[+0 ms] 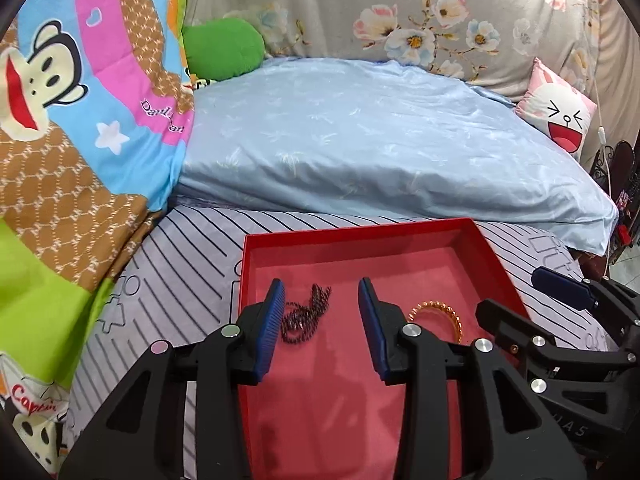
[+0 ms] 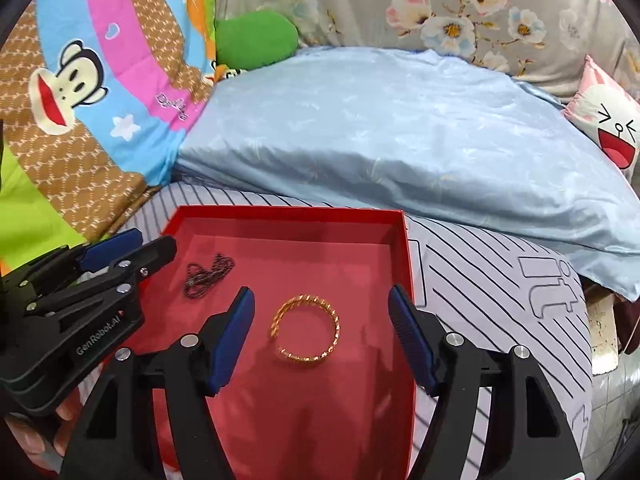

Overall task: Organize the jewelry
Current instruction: 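Carry both bracelets into the red tray and open both tools, then withdraw both tools from the tray back to the remaining bracelets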

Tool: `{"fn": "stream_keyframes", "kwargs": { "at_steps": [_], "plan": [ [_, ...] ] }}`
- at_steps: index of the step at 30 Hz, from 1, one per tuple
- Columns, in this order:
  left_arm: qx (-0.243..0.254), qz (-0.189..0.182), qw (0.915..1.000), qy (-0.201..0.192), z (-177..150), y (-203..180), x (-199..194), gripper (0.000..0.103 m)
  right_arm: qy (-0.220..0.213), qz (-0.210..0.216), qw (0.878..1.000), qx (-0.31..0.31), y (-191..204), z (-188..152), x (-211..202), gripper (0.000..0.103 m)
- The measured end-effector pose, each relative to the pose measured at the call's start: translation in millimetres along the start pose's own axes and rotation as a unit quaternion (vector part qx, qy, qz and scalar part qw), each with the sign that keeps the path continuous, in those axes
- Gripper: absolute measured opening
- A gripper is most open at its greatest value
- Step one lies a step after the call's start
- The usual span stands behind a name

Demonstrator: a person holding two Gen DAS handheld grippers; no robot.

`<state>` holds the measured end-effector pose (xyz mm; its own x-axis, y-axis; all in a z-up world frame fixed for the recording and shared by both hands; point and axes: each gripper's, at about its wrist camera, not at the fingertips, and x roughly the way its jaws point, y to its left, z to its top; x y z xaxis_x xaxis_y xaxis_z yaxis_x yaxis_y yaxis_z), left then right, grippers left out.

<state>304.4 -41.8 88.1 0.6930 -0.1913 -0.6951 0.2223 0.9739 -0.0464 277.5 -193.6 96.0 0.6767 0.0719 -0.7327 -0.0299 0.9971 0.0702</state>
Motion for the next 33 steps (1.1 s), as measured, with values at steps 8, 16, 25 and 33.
{"fn": "stream_keyframes", "kwargs": {
  "at_steps": [8,16,25,33],
  "plan": [
    [0.002,0.010,0.9997,-0.023,-18.9,-10.9,-57.2,0.036,-0.036,-0.005,0.999,-0.012,13.4,-30.2,-61.8,0.067],
    [-0.005,0.011,0.9995,-0.030,-60.7,-15.4,-111.5,0.036,-0.045,0.008,0.999,0.001,14.8,-81.3,-113.6,0.067],
    [-0.022,0.011,0.9997,-0.005,-147.3,-4.8,-141.9,0.036,-0.011,0.017,0.999,0.025,9.0,-167.5,-139.2,0.067],
    [-0.069,0.014,0.9970,0.032,-208.3,17.9,-141.9,0.036,0.018,0.000,0.998,0.052,3.1,-230.2,-137.2,0.067]
  ]
}}
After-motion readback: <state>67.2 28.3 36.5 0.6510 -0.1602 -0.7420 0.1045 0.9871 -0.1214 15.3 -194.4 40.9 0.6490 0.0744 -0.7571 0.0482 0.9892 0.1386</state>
